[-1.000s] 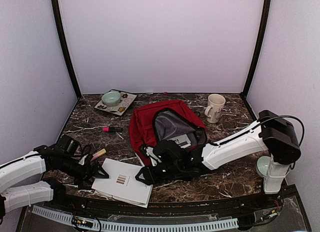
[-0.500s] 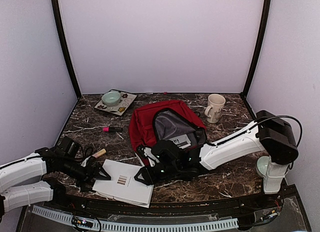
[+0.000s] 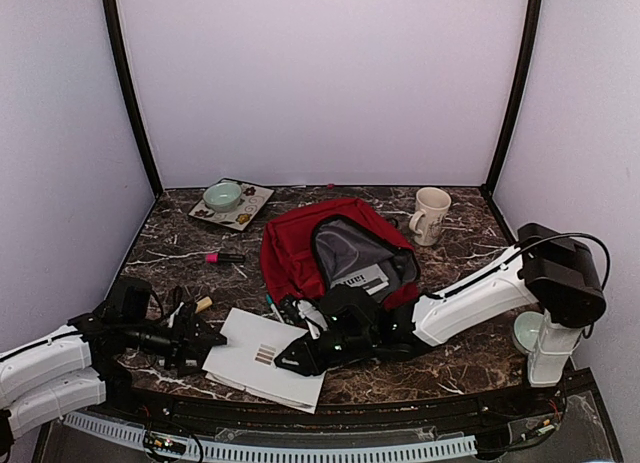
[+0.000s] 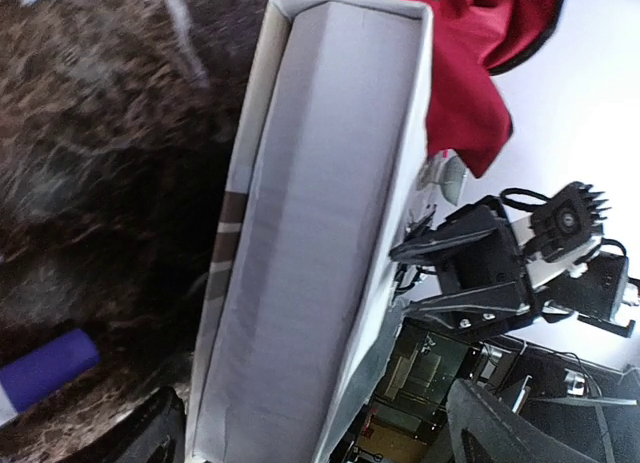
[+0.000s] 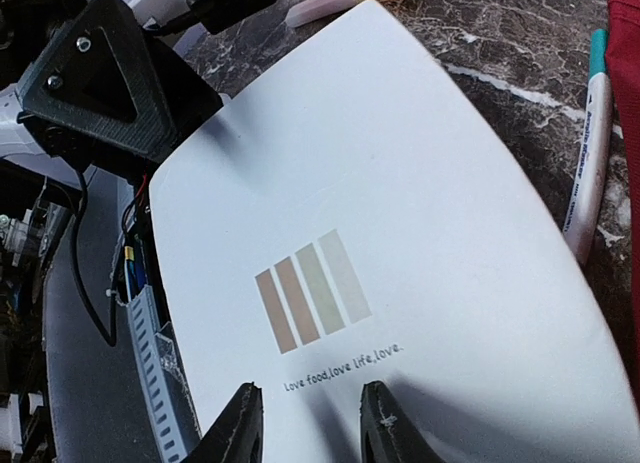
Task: Pack the student bag
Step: Pick up the book at the center of the board.
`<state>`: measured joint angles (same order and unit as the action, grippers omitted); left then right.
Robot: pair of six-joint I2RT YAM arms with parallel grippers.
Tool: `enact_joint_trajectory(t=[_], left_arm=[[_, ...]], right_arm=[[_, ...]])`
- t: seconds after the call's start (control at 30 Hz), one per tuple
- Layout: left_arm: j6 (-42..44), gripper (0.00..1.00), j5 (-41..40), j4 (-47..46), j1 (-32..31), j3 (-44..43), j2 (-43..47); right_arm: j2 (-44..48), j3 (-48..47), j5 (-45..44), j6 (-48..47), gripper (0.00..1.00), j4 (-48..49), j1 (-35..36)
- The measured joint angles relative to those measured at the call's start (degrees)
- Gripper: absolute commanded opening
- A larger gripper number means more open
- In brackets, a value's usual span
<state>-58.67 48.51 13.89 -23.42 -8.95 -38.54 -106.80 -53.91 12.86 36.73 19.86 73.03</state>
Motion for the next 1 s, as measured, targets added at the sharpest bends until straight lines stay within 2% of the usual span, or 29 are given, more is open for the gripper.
enact_joint_trajectory(t=[0.13, 0.3, 0.63, 0.77, 1.0], left_arm=[[-3.1, 0.91, 1.4, -6.4, 0.0, 0.1, 1.6], [-3.5, 0.89, 2.3, -9.2, 0.0, 0.1, 1.4], [-3.3, 0.87, 6.8, -18.3, -0.6, -1.2, -4.1], [-1.7, 0.80, 8.1, -19.1, -1.4, -3.5, -6.7], [4.3, 0.59, 6.1, -14.8, -4.1, -9.1, -11.3]], right_arm=[[2.1, 2.6, 0.4, 0.0, 0.33, 2.3, 0.0], [2.8, 3.1, 0.3, 0.0, 0.32, 2.6, 0.0], [4.1, 3.1, -0.2, 0.0, 0.31, 2.4, 0.1], [4.7, 3.1, -0.7, 0.0, 0.31, 2.4, 0.1], [5.3, 1.8, -1.8, 0.2, 0.31, 1.4, 0.3]])
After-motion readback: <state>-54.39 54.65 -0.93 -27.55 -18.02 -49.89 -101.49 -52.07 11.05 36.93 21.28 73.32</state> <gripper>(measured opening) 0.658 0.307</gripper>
